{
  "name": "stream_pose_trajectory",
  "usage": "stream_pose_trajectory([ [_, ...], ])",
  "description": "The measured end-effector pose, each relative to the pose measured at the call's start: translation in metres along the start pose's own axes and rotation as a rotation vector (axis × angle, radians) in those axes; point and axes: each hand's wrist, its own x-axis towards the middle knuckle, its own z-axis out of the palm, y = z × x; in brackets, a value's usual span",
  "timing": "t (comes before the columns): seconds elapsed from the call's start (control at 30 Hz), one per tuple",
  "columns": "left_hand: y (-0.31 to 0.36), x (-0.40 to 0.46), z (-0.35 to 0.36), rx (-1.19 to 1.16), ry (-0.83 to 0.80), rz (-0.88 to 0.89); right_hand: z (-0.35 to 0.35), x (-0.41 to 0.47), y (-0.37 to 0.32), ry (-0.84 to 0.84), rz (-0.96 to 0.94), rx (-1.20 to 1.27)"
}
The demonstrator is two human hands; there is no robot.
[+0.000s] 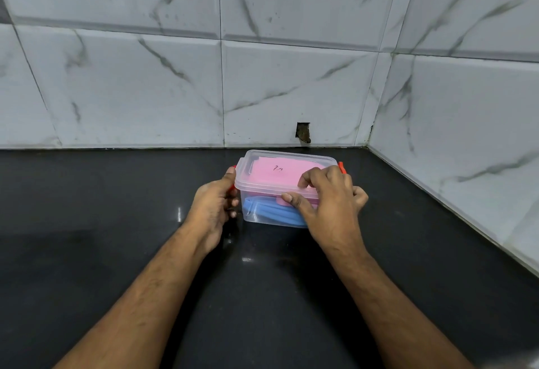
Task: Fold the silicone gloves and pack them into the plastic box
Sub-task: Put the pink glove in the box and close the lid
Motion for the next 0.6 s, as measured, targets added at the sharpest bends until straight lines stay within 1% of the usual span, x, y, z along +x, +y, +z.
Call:
stream_pose_trajectory([
  [0.07, 0.001, -0.003, 0.000, -0.020, -0.011, 0.016, -0.001, 0.000, 0.001, -0.012, 0.002, 0.009],
  [0.2, 0.005, -0.009, 0.001, 0.040, -0.076, 0.116, -0.001, 0.000, 0.001, -0.016, -0.006, 0.032],
  [0.27, 0.006, -0.013, 0.005, 0.126, -0.103, 0.187, -0.002, 0.001, 0.001, -0.017, -0.009, 0.025],
  [0.33, 0.003, -0.014, 0.010, 0.165, -0.082, 0.253, -0.002, 0.001, 0.000, -0.013, -0.011, 0.021],
  [0.43, 0.000, -0.014, 0.013, 0.168, -0.030, 0.303, -0.002, 0.001, 0.000, -0.013, -0.010, 0.027],
  [0.6, -0.003, -0.010, 0.016, 0.153, 0.062, 0.286, -0.003, 0.000, 0.000, -0.011, -0.016, 0.037],
])
